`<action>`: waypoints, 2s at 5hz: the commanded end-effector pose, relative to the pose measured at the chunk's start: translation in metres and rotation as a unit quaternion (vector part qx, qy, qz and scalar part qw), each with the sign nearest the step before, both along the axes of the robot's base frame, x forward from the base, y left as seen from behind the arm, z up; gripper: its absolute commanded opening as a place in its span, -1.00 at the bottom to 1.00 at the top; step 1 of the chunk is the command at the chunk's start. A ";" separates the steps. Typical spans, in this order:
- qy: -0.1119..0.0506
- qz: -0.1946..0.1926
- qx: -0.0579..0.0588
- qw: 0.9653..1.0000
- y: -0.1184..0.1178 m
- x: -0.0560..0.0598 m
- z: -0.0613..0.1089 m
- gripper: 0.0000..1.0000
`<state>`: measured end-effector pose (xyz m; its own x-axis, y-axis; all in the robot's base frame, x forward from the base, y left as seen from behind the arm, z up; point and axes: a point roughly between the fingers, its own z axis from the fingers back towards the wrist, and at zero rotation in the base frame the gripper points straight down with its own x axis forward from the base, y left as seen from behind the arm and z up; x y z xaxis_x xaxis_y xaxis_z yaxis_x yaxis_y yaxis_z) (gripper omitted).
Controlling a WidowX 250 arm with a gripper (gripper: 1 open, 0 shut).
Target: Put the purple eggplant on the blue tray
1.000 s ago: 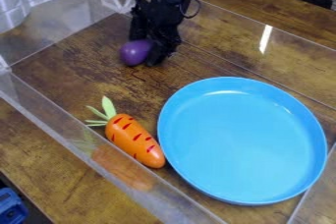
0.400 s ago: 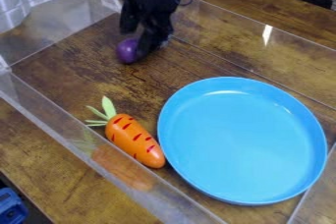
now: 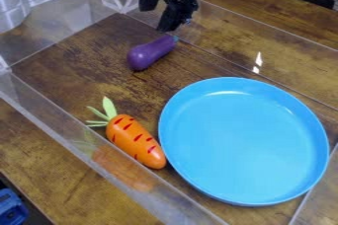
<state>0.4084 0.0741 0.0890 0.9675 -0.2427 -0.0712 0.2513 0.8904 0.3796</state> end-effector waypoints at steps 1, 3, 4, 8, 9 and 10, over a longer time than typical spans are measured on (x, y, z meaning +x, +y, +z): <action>-0.024 0.024 -0.003 0.999 0.022 0.005 0.003 1.00; -0.022 0.025 -0.009 0.999 0.038 0.018 -0.022 1.00; -0.024 0.018 -0.015 0.999 0.040 0.030 -0.031 1.00; -0.028 -0.044 -0.037 0.998 0.041 0.030 -0.063 1.00; -0.034 -0.036 -0.039 0.998 0.034 0.030 -0.058 1.00; -0.041 -0.028 -0.043 0.998 0.025 0.031 -0.051 1.00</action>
